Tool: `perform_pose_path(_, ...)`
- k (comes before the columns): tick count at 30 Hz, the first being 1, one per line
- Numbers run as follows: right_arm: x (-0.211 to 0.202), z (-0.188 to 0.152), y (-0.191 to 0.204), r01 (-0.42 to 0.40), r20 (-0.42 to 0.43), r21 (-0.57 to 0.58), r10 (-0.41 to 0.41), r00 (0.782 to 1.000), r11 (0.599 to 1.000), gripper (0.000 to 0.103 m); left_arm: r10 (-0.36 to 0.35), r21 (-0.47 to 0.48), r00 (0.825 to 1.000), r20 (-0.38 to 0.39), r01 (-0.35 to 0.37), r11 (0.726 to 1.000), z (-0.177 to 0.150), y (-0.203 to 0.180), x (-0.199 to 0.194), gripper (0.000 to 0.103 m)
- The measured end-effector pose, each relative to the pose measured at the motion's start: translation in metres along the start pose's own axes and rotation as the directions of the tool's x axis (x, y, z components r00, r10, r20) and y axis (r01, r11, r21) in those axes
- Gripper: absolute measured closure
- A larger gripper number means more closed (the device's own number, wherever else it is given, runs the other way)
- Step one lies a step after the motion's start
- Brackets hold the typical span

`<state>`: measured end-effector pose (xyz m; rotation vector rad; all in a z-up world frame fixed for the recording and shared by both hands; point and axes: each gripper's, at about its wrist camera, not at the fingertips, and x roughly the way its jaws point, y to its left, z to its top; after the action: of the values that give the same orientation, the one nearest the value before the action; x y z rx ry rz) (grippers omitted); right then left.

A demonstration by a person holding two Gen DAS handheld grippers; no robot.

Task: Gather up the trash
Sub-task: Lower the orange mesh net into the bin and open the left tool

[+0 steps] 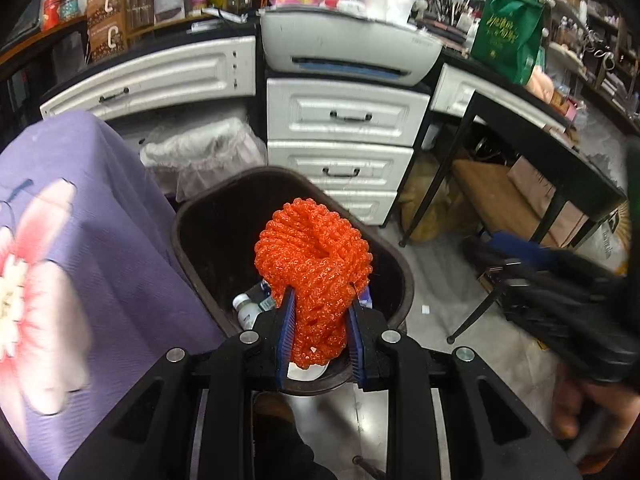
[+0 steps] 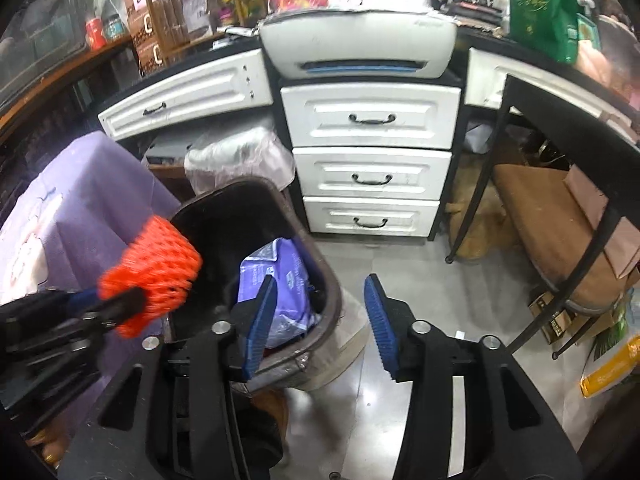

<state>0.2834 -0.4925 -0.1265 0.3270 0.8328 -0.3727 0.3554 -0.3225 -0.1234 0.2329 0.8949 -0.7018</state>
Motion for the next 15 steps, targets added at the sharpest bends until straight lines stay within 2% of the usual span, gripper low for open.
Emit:
perform_pose_path(8,-0.039,-0.004,-0.011,0.009,0.077,-0.005,-0.009,0.997,1.000,0.056,0.032,0.012,0.997,-0.064,-0.031,0.999,-0.001,-0.004,0.037,0.079)
perform_pose_path(10,-0.046,-0.002,-0.010,0.006,0.101,-0.007,-0.005,0.995,1.000,0.054,0.036,-0.001,0.996,-0.080,-0.036,0.999,0.001,-0.001,0.046,0.079)
perform_pose_path(12,-0.054,-0.001,-0.008,-0.004,0.128,-0.003,0.005,0.992,1.000,0.048,0.036,-0.013,0.995,-0.092,-0.037,0.999,0.003,0.001,0.054,0.079)
perform_pose_path(15,-0.058,0.000,-0.003,-0.043,0.139,-0.007,0.044,0.989,0.999,0.047,0.056,-0.030,0.993,-0.103,-0.060,0.998,0.006,0.004,0.063,0.077)
